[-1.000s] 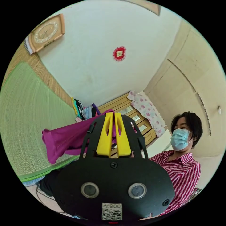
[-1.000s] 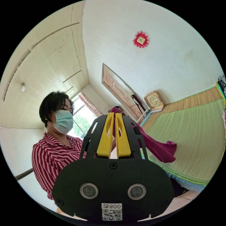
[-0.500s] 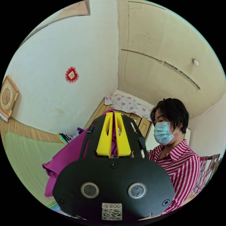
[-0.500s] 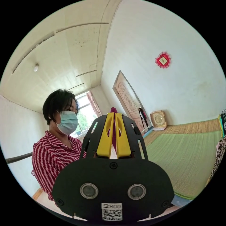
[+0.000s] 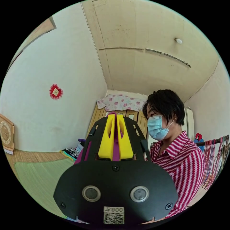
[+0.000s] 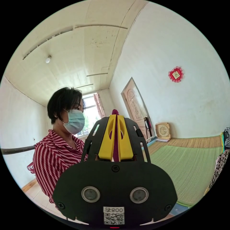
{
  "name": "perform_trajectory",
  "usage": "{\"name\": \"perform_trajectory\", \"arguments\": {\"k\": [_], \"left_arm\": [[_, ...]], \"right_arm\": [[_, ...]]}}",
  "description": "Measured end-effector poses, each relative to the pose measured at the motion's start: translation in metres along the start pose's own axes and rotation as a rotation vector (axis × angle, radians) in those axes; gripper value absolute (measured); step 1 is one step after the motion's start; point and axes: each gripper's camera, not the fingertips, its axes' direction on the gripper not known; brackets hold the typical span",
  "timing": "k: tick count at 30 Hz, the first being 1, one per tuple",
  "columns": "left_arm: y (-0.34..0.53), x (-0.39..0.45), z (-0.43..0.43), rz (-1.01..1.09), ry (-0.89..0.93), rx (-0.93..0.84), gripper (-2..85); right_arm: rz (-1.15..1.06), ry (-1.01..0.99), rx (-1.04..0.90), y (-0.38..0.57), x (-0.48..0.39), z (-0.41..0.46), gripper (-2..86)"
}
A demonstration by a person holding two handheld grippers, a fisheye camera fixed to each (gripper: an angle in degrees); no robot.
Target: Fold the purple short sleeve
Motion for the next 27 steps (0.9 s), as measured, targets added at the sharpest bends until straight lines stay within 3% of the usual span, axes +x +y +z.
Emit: {"name": "perform_trajectory", "arguments": {"k": [27], "left_arm": [[0.064, 0.014, -0.066, -0.038, 0.018, 0.012, 1.0]], "right_arm": [[0.005, 0.017, -0.005, 0.015, -0.048, 0.0, 0.3]]}}
